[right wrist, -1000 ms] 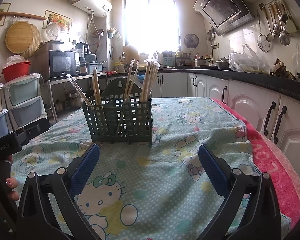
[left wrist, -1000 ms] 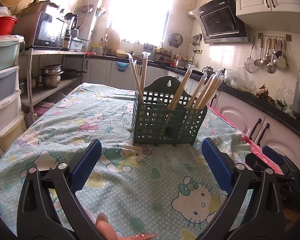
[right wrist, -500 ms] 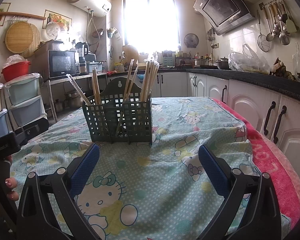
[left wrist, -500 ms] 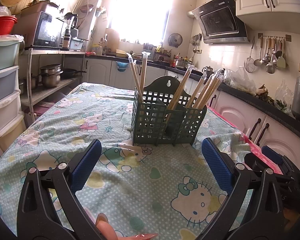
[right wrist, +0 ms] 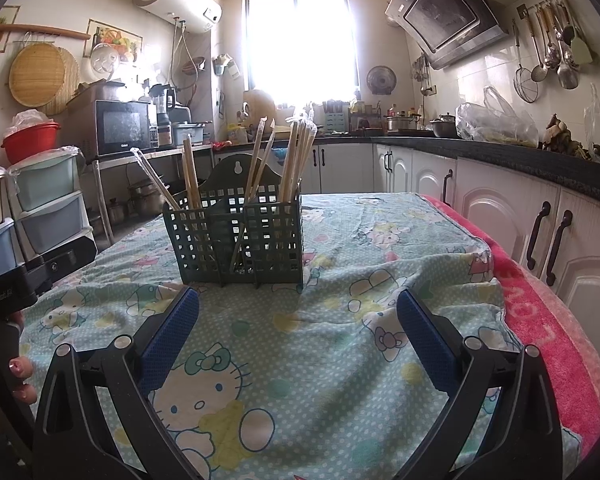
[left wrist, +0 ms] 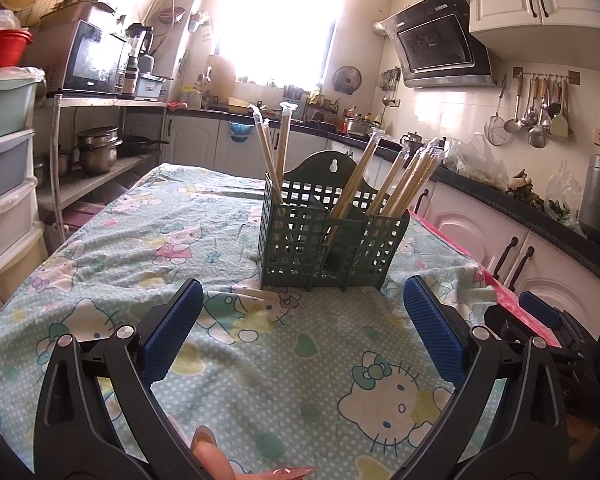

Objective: Organize utensils

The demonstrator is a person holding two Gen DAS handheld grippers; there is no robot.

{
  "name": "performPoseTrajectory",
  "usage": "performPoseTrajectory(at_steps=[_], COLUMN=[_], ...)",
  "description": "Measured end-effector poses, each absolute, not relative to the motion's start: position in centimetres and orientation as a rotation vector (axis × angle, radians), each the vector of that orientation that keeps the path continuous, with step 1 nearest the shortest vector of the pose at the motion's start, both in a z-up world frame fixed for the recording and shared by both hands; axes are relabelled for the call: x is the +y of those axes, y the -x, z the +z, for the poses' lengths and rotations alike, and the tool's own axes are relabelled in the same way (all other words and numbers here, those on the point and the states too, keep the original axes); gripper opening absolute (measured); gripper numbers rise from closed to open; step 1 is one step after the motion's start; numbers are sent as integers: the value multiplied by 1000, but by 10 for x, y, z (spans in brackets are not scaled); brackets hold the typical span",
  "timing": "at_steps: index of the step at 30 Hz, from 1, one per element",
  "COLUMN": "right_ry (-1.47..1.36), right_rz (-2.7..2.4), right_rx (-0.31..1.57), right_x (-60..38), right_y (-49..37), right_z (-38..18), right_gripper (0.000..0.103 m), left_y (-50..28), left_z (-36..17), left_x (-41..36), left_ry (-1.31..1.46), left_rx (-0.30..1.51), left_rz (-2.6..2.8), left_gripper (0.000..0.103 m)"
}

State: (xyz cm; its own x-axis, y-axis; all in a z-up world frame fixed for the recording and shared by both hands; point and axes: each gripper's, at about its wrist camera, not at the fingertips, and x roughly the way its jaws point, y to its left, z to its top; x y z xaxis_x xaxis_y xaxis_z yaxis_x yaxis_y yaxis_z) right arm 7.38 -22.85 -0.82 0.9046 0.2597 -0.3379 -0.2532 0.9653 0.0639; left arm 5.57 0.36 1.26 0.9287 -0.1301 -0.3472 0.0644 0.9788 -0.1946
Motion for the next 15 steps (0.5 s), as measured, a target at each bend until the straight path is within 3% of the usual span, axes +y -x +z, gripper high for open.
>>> performPoseTrajectory(at_steps=[15], right_ry=[-35], right_rz=[157], right_rx=[411], right_x=[-249], right_y=[-93], right_z=[-1], right_gripper=[96], left_y=[-78], left_z=[9], left_x=[24], left_ry=[201], left_rx=[498], left_rz=[-1], left_gripper=[92])
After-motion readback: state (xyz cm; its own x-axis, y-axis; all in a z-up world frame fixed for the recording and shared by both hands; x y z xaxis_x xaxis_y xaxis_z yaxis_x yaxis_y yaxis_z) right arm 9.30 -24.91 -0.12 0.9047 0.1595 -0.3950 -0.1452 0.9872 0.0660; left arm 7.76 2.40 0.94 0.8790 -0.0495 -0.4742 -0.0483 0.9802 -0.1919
